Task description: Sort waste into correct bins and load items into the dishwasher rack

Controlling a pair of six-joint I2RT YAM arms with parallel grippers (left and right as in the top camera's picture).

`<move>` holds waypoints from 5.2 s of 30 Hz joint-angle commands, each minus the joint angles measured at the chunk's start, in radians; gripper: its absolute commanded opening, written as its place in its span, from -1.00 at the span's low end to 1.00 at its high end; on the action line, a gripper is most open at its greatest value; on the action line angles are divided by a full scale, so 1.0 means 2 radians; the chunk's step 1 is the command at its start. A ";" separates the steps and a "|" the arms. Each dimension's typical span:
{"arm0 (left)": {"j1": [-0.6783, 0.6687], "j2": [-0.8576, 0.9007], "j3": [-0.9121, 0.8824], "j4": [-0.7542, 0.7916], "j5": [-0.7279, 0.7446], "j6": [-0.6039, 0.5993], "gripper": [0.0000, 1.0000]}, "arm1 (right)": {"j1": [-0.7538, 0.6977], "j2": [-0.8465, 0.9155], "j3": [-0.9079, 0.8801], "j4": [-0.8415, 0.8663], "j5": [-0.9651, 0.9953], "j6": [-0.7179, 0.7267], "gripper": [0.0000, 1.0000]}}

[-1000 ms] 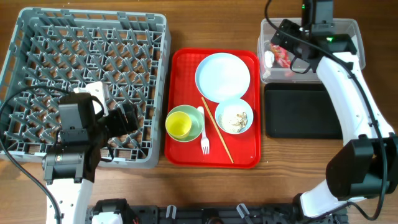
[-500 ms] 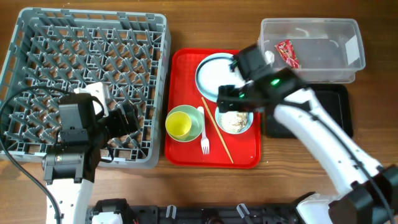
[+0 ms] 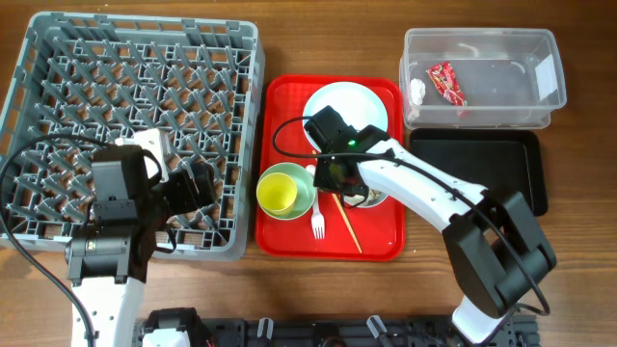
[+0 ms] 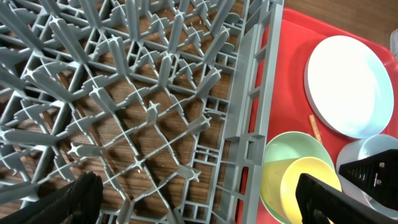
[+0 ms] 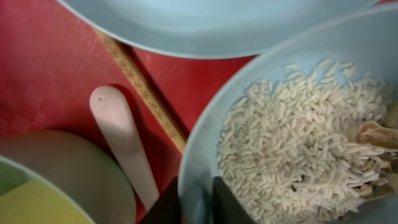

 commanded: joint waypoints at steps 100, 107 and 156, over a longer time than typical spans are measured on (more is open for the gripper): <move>-0.002 -0.001 0.008 0.001 -0.001 -0.003 1.00 | -0.051 -0.046 -0.019 0.188 -0.067 -0.306 -0.24; -0.002 -0.001 0.008 0.001 -0.001 -0.003 1.00 | -0.045 -0.115 0.067 0.018 -0.203 -0.257 -0.03; -0.048 0.167 0.008 0.788 0.681 -0.319 0.84 | -0.184 -0.151 0.094 0.071 -0.698 -0.171 -0.91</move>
